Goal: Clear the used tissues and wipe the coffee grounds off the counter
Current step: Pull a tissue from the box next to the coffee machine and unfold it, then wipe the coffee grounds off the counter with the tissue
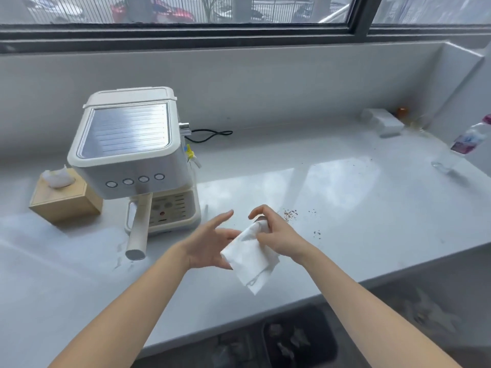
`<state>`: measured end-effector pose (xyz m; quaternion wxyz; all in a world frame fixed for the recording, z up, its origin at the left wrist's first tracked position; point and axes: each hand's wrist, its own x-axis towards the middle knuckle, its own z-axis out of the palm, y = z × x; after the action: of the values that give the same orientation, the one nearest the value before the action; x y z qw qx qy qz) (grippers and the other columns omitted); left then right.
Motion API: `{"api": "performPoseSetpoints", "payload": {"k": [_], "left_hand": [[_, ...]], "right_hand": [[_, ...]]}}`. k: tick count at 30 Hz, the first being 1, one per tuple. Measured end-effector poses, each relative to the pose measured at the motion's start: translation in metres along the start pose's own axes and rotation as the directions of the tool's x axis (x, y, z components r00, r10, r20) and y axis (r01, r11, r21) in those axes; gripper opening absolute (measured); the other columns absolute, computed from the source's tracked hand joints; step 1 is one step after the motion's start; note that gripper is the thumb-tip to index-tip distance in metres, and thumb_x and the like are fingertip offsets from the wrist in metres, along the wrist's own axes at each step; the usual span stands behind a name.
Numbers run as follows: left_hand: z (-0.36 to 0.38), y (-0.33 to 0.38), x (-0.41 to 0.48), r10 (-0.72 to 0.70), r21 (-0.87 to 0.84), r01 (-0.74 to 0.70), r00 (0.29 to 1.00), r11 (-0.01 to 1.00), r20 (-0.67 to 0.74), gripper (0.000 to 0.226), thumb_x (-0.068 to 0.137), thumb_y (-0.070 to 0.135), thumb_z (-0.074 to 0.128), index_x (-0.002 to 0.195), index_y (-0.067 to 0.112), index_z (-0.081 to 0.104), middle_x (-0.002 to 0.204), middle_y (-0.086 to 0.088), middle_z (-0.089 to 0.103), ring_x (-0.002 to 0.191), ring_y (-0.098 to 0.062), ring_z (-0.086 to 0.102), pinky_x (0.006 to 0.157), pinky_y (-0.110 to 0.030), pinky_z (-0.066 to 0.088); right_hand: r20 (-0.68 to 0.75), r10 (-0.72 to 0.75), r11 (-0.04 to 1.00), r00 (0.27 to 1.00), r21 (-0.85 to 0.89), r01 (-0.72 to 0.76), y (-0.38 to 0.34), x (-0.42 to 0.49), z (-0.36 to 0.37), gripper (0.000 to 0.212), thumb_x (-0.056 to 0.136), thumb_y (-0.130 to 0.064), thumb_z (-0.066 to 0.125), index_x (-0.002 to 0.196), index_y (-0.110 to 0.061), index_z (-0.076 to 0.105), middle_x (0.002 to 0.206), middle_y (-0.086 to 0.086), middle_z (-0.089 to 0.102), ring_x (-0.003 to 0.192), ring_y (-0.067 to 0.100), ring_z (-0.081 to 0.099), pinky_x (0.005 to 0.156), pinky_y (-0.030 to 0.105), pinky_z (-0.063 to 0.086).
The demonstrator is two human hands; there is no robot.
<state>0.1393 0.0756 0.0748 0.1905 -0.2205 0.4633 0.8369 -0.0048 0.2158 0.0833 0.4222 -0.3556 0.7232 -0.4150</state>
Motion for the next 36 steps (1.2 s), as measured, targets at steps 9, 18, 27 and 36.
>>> {"api": "performPoseSetpoints", "payload": {"k": [9,18,27,36], "left_hand": [[0.037,-0.033,0.019,0.003,0.097,0.03,0.945,0.995,-0.328,0.032,0.078,0.027,0.06,0.107,0.015,0.061,0.093,-0.004,0.067,0.087,-0.022,0.063,0.076,-0.031,0.047],[0.056,-0.072,0.009,0.086,-0.115,-0.195,0.789,0.974,-0.609,0.018,0.089,0.012,0.055,0.104,0.014,0.064,0.088,-0.003,0.075,0.079,-0.019,0.07,0.065,-0.027,0.055],[0.046,-0.079,0.03,0.426,0.423,-0.075,0.029,0.903,-0.904,0.04,0.083,-0.005,0.036,0.104,0.017,0.062,0.087,-0.004,0.063,0.076,-0.022,0.055,0.055,-0.025,0.041],[0.022,-0.119,0.084,0.598,0.666,0.364,0.295,0.651,-0.745,0.056,0.089,-0.004,0.044,0.143,0.006,0.034,0.155,-0.013,0.025,0.145,-0.027,0.017,0.119,-0.04,0.009]], "right_hand": [[0.13,-0.089,0.983,0.988,-0.151,0.109,0.025,0.011,-0.004,0.051,0.076,0.0,0.047,0.114,-0.034,0.048,0.101,0.001,0.049,0.085,0.016,0.049,0.068,0.026,0.039],[0.022,-0.251,0.934,0.968,-0.255,0.248,0.076,0.003,-0.017,0.032,0.091,-0.022,0.054,0.123,-0.026,0.047,0.123,-0.014,0.047,0.115,0.008,0.046,0.092,0.028,0.039],[-0.331,-0.204,0.788,0.921,-0.613,-0.045,0.168,-0.012,-0.15,0.046,0.099,-0.024,0.04,0.143,-0.012,0.036,0.156,0.008,0.025,0.144,0.028,0.018,0.117,0.044,0.015],[-0.427,0.018,0.599,0.904,-0.719,-0.351,0.23,-0.006,-0.237,0.054,0.099,-0.033,0.03,0.149,-0.015,0.02,0.16,0.005,0.013,0.147,0.025,0.008,0.116,0.053,0.011]]}}
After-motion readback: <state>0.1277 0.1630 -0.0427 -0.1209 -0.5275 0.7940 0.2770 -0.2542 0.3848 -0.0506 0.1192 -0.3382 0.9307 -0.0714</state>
